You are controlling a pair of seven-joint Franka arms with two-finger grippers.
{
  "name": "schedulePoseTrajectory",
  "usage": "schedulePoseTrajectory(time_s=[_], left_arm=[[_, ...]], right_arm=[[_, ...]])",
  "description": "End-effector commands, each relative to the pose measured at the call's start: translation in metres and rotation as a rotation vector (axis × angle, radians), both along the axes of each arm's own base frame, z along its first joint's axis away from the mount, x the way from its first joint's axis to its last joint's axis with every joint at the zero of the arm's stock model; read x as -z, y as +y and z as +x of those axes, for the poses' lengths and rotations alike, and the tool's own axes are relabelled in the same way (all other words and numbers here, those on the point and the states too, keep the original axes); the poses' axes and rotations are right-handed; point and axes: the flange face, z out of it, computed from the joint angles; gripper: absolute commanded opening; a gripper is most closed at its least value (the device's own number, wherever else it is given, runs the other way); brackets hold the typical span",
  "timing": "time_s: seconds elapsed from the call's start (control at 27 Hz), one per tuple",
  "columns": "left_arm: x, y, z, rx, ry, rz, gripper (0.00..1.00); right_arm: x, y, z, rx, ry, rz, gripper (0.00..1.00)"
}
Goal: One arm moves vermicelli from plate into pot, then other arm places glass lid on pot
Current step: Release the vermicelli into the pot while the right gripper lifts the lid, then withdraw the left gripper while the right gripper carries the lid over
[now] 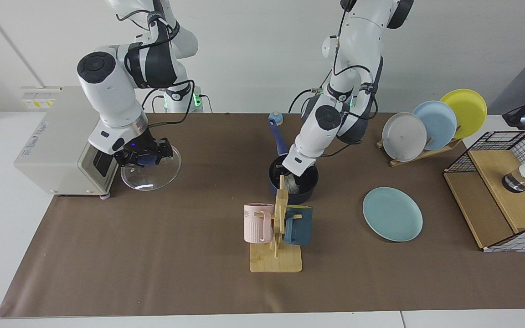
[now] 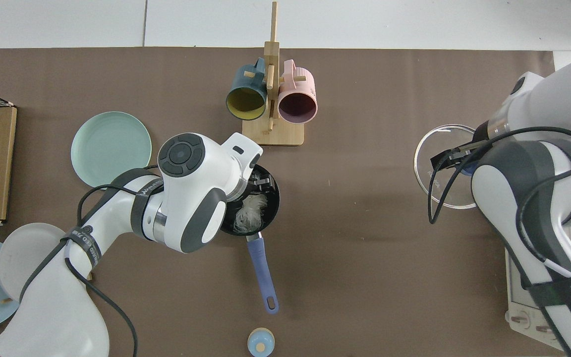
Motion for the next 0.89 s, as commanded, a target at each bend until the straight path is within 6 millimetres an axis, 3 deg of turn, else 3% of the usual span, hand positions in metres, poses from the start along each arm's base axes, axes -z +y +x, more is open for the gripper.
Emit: schedulePoseTrajectory(time_s=[0.0,0.15,0.3,0.48,0.67,0.85], left_arm=[[-0.063,0.033,0.024,-0.006,-0.079,0.053,1.00],[-0.119,0.063,0.039,0.006,-0.087,0.115,1.00],[-0.154,0.098,0.046,0.064,-0.086,0.168,1.00],[-0.192,0.148,0.040,0.103,-0.104,0.195,1.00],[-0.224,0.212,0.028,0.181,-0.098,0.221,1.00],[-0.236,0.265,0.026,0.227,-0.107,0.228,1.00]], right_arm=[[-0.004,0.009,-0.012,0.025,0.007,0.022,0.00],[-0.001,0.022,-0.025,0.059,0.021,0.057,0.00],[0.005,0.048,-0.040,0.110,0.015,0.057,0.00],[-0.002,0.105,-0.049,0.173,-0.020,0.067,0.00],[-0.014,0.172,-0.064,0.248,-0.034,0.078,0.00],[-0.018,0.226,-0.086,0.302,-0.039,0.077,0.00]])
